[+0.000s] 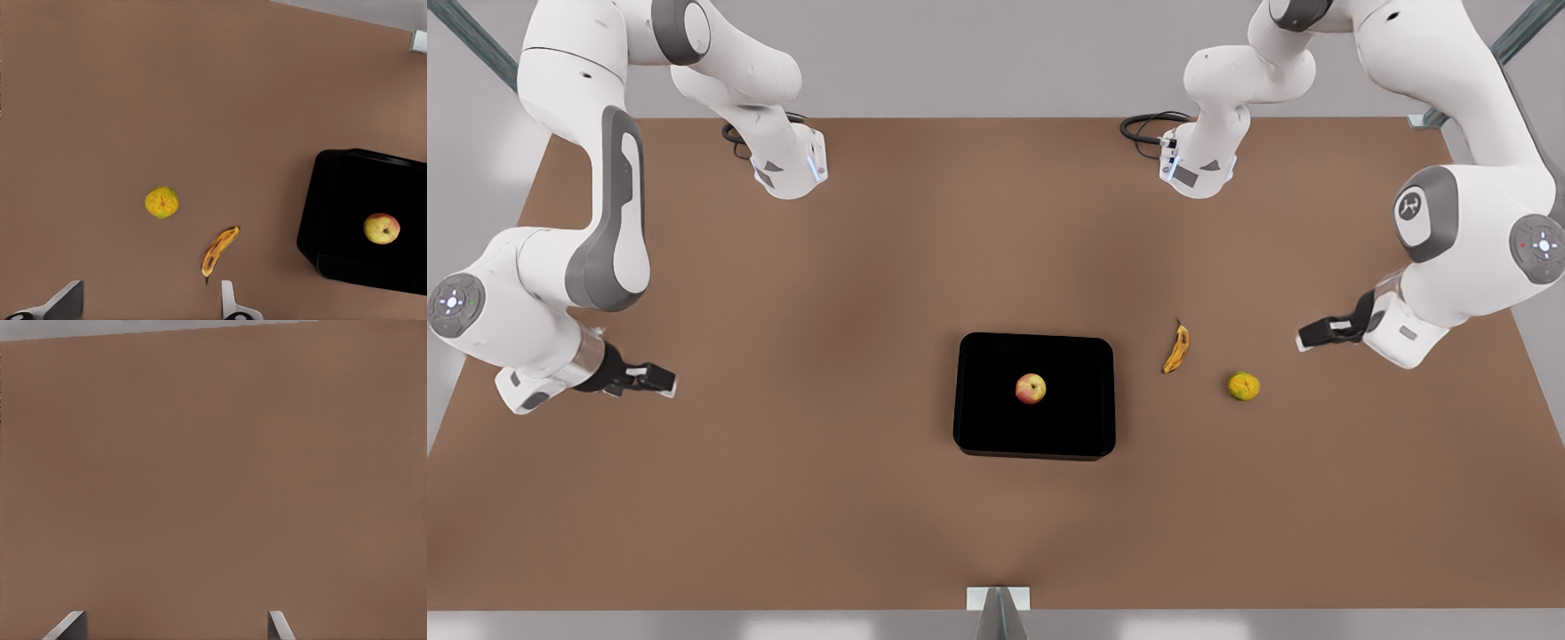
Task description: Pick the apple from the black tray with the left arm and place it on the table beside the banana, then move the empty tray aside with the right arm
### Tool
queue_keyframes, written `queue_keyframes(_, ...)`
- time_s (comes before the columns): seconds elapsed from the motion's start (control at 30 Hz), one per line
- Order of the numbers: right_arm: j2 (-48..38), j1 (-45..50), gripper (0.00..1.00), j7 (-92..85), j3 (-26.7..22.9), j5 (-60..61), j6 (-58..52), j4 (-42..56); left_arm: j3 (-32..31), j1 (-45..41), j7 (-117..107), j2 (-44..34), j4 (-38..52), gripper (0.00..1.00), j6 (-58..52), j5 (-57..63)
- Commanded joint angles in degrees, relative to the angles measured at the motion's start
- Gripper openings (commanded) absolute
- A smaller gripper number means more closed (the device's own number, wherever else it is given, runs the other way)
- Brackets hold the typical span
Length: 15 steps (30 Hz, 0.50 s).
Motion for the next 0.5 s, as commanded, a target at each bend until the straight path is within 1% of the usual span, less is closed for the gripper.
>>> queue_keyframes(0.0,-0.07,0.00,1.00,-2.76,0.00,0.09,3.55,0.02,-0.03,0.01,-0.80,-0.05,0.09,1.00,3.55,0.38)
queue_keyframes(0.07,-0.07,0.09,1.00,-2.67,0.09,0.00,3.55,0.02,-0.29,-0.52,-0.80,0.04,0.70,1.00,3.55,0.38)
queue_keyframes(0.1,-0.07,0.09,1.00,-2.93,0.09,0.00,3.55,0.02,-0.38,-0.52,-0.80,1.97,0.79,1.00,4.69,-0.85)
queue_keyframes(0.13,-0.07,0.09,1.00,-3.02,0.09,0.00,3.55,0.02,-0.91,-2.36,-0.72,3.38,0.88,1.00,7.15,-0.85)
queue_keyframes(0.17,-0.07,0.09,1.00,-3.11,0.09,0.00,3.55,0.02,-1.26,-8.59,-3.70,4.08,3.86,1.00,7.07,0.03)
queue_keyframes(0.23,0.02,0.17,1.00,-3.11,0.09,-0.09,3.55,0.02,-1.53,-20.81,-25.30,8.12,6.68,1.00,9.35,-1.37)
queue_keyframes(0.27,1.51,1.05,1.00,-2.85,0.09,-0.44,3.64,0.11,-1.53,-26.26,-35.42,9.35,7.03,1.00,10.23,-0.76)
queue_keyframes(0.3,4.06,1.05,1.00,-2.85,0.09,-0.53,4.08,0.99,-1.35,-31.27,-37.63,10.58,6.86,1.00,10.23,-0.32)
queue_keyframes(0.33,7.40,0.97,1.00,-2.85,0.09,-0.35,4.26,3.89,-1.44,-35.14,-42.54,13.31,7.03,1.00,13.12,1.70)
queue_keyframes(0.37,8.63,0.97,1.00,-2.93,0.09,-0.44,4.43,4.33,-1.44,-36.55,-47.56,15.33,7.03,1.00,16.03,4.16)
queue_keyframes(0.4,8.55,0.97,1.00,-2.94,0.09,-0.44,4.43,4.42,-1.44,-37.34,-47.74,16.12,6.51,1.00,16.03,7.23)
queue_keyframes(0.47,6.27,1.05,1.00,-2.85,0.18,-0.44,3.55,5.74,-1.44,-37.61,-47.56,20.16,6.33,1.00,16.21,7.68)
